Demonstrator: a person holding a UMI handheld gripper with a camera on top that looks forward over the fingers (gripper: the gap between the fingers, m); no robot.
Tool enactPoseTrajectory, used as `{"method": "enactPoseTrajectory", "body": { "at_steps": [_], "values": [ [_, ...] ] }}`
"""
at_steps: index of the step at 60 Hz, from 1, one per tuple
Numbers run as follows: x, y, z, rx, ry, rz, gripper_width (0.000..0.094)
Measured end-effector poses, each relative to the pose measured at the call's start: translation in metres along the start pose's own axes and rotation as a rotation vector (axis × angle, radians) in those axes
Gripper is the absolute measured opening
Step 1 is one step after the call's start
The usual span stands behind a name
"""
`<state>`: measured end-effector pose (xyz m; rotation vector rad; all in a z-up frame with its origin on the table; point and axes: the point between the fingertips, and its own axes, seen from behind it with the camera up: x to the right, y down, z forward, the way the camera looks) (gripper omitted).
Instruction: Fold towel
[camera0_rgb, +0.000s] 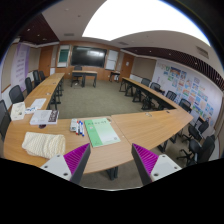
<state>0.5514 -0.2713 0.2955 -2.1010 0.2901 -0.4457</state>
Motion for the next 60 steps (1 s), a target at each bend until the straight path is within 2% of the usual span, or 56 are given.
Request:
{"method": "enactPoseTrajectory", "body": {
  "at_steps": [8, 17, 24, 36, 41, 48, 54, 60],
  "values": [
    [-0.002, 0.006, -0.025, -0.022, 0.021, -0.005, 0.0854],
    [-0.038, 0.053, -0.029, -0.066, 0.018, -0.006, 0.0851],
    [-0.109, 0.099, -0.034, -0.114, -0.018, 0.003, 0.0852],
    [-0.282, 0.161, -0.036, -0.204, -0.197, 0.014, 0.0854],
    [-0.362, 0.16, -0.027, -0.198, -0.286, 0.01, 0.0854],
    [-0.465, 0.133, -0.003, -0.149, -0.392, -0.026, 0.0854],
    [-0.529, 0.107, 0.034, -0.11, -0.417, -0.049, 0.0854],
    [-0.577, 0.095, 0.075, -0.113, -0.414, -0.062, 0.0854]
  ]
}}
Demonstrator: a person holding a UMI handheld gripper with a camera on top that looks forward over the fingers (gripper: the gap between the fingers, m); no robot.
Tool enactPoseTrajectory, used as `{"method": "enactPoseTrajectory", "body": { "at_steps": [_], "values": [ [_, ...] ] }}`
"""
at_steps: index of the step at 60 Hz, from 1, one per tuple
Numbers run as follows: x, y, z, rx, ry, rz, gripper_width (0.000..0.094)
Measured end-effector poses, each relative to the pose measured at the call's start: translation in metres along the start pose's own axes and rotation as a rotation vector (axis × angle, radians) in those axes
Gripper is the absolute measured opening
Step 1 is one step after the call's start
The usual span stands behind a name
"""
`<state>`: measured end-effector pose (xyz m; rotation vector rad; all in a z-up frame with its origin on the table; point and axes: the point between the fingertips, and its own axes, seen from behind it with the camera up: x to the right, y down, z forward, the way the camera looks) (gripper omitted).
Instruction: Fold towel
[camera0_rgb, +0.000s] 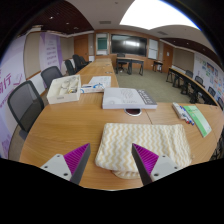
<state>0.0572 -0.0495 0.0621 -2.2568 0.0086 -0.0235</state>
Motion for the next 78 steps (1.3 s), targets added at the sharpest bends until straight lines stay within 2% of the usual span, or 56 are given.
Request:
{"method": "enactPoseTrajectory", "body": {
  "at_steps": [11, 15, 20, 26, 30, 35, 41, 47, 54, 58, 62, 67, 78],
  "values": [
    [0.0, 0.011, 0.072, -0.069, 0.075, -0.036, 0.085],
    [-0.001, 0.019, 0.086, -0.087, 0.086, -0.023, 0.0808],
    [0.004, 0.013, 0.091, -0.06, 0.115, -0.015, 0.0581],
    [0.017, 0.016, 0.091, -0.051, 0.167, -0.047, 0.015],
    [0.019, 0.016, 0.091, -0.057, 0.177, -0.065, 0.0085],
    [0.015, 0.015, 0.092, -0.07, 0.159, -0.102, 0.0041],
    [-0.008, 0.019, 0.078, -0.092, 0.076, -0.083, 0.0037],
    [-0.052, 0.014, 0.054, -0.094, -0.051, -0.03, 0.0036],
    [-0.105, -0.012, 0.005, -0.078, -0.262, 0.057, 0.0037],
    [-0.122, -0.041, -0.027, -0.04, -0.36, 0.101, 0.0037],
    [-0.113, -0.069, -0.044, 0.008, -0.406, 0.129, 0.0037],
    [-0.079, -0.077, -0.034, 0.021, -0.38, 0.136, 0.0038],
    [0.026, -0.027, 0.028, -0.072, -0.22, 0.105, 0.007]
  ]
}}
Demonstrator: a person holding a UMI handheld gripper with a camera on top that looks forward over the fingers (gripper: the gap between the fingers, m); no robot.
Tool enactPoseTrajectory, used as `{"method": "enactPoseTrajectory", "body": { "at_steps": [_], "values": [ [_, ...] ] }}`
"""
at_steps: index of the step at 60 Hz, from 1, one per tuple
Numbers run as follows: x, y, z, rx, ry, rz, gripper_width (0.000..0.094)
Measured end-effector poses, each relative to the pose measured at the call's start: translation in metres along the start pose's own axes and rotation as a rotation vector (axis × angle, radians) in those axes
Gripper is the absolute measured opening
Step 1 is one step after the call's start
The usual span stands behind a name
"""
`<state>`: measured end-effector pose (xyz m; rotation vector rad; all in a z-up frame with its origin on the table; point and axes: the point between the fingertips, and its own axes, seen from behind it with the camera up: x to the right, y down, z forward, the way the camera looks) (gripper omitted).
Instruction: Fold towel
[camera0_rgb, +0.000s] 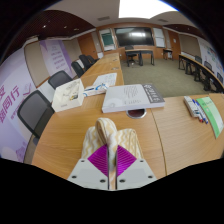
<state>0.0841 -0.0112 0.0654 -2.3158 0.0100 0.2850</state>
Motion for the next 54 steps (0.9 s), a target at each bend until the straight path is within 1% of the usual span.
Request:
{"method": "enactPoseTrajectory", "body": {
  "at_steps": [2, 5, 7, 11, 13, 15, 19, 31, 40, 48, 54],
  "values": [
    [0.016, 0.006, 0.004, -0.013, 0.021, -0.015, 0.0115],
    [0.035, 0.012, 0.008, -0.028, 0.033, -0.03, 0.0238],
    [0.05, 0.014, 0.009, -0.029, 0.039, -0.043, 0.0364],
    [0.069, 0.006, 0.001, -0.006, 0.068, -0.081, 0.0696],
    [0.076, -0.003, -0.005, 0.011, 0.093, -0.109, 0.0791],
    [0.085, -0.008, -0.015, 0.032, 0.108, -0.135, 0.0836],
    [0.091, -0.017, -0.035, 0.06, 0.132, -0.172, 0.0858],
    [0.06, -0.023, -0.112, 0.108, 0.133, -0.238, 0.0853],
    [0.029, -0.002, -0.179, 0.134, 0.156, -0.232, 0.0848],
    [0.003, 0.03, -0.243, 0.156, 0.193, -0.22, 0.0856],
    [-0.016, 0.054, -0.287, 0.174, 0.199, -0.217, 0.0854]
  ]
}}
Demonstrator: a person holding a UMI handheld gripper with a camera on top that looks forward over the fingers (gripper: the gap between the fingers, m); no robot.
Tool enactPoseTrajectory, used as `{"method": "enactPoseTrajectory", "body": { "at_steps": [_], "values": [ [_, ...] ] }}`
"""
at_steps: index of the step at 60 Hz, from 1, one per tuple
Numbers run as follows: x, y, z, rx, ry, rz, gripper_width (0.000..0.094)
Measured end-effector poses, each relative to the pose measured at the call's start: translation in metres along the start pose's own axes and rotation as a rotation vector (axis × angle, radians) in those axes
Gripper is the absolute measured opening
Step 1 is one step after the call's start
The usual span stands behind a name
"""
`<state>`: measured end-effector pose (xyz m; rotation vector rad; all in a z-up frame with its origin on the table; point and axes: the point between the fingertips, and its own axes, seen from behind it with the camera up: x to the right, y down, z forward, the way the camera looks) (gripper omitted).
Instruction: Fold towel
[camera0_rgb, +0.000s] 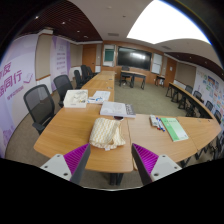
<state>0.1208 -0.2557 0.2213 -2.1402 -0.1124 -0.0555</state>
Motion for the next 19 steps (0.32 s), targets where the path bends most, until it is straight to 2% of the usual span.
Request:
{"method": "enactPoseTrajectory", "body": {
  "at_steps": [9, 19],
  "values": [
    [-0.015, 0.018, -0.054, 0.008, 0.002, 0.002, 0.0854],
    [-0.019, 0.025, -0.081, 0.017, 0.017, -0.003, 0.0855]
  ]
}}
